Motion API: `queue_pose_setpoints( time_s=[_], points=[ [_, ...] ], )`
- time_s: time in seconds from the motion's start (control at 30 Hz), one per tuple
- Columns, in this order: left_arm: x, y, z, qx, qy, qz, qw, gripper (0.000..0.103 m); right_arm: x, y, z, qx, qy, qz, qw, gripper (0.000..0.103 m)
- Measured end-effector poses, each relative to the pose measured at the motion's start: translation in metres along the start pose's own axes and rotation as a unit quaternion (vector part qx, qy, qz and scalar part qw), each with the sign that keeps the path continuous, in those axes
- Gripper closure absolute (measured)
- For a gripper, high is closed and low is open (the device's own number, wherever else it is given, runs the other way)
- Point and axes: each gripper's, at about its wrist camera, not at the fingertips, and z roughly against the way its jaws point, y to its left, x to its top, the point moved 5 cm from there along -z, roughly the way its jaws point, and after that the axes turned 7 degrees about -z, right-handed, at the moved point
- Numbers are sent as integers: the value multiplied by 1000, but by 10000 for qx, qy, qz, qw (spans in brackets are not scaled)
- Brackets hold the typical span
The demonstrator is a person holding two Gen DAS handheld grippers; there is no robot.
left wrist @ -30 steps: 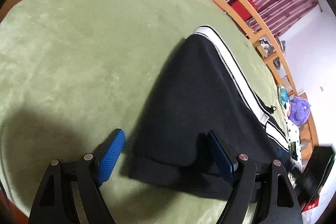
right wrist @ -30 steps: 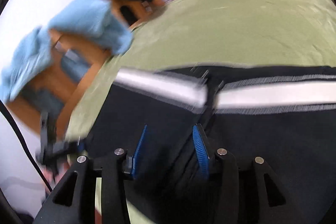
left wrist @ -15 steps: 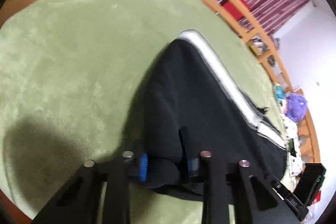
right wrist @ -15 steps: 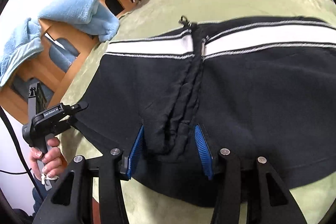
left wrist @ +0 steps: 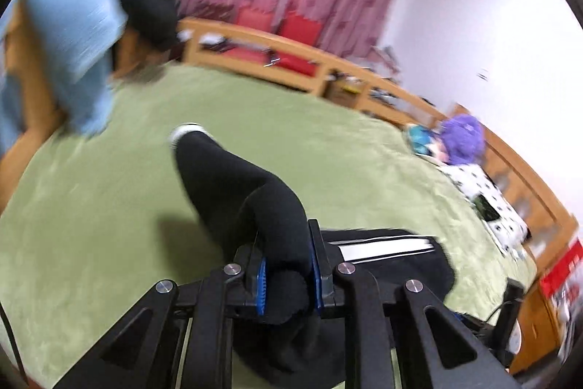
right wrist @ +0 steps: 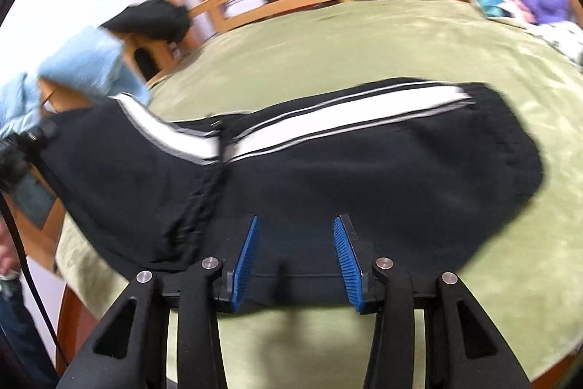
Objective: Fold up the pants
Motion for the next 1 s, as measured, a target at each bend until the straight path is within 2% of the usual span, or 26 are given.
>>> queue_pose_setpoints(
  time_s=[0.1,0.17,0.27,0.37,0.4,0.43,0.47,0.53,0.6,0.63,0.73,0.8,0.87,0.9,0.93,0.97,1.0],
  points=[
    [20,-59,-13,-333,-18,-270,9991,86,3,-40,19,-198,-127,-286,9993,59],
    [32,-112,-32,-651,52,-480,9967,86,4,-69,36,-438,-238,-431,9978,59],
    [32,-173,-54,-1131,221,-640,9913,86,5,-105,55,-613,-334,-699,9951,59],
    [16,-232,-82,-1661,645,-877,9801,82,6,-132,63,-726,-353,-900,9927,59],
    [4,-248,-91,-2009,918,-923,9709,73,7,-143,66,-791,-369,-967,9915,59],
    [-3,-253,-95,-2195,1069,-907,9655,68,9,-148,66,-806,-379,-1021,9908,59],
    [-13,-255,-99,-2270,1232,-869,9622,64,12,-156,68,-770,-403,-1109,9900,59],
    [-22,-244,-100,-2007,1184,-904,9683,60,16,-165,69,-619,-456,-1217,9896,59],
    [-28,-227,-100,-1766,1129,-908,9736,46,22,-169,68,-369,-532,-1325,9891,57],
    [-32,-213,-101,-1636,1165,-855,9759,44,26,-169,65,-210,-551,-1354,9890,55],
    [-47,-171,-106,-1331,1438,-560,9790,43,39,-164,46,262,-547,-1460,9874,47],
    [-60,-136,-104,-1099,1571,-303,9810,43,41,-163,29,186,-474,-1448,9881,42],
    [-68,-118,-108,-925,1643,-92,9820,43,38,-162,-1,-40,-92,-1344,9909,42],
    [-73,-108,-108,-850,1694,11,9819,43,33,-162,-18,-143,214,-1330,9908,43],
    [-81,-94,-105,-766,1761,138,9813,43,28,-161,-28,-134,410,-1386,9894,52],
    [-84,-89,-106,-731,1780,183,9811,43,23,-157,-33,127,477,-1469,9879,60],
    [-87,-85,-108,-677,1789,225,9813,43,23,-153,-31,173,464,-1433,9884,71]
  ],
)
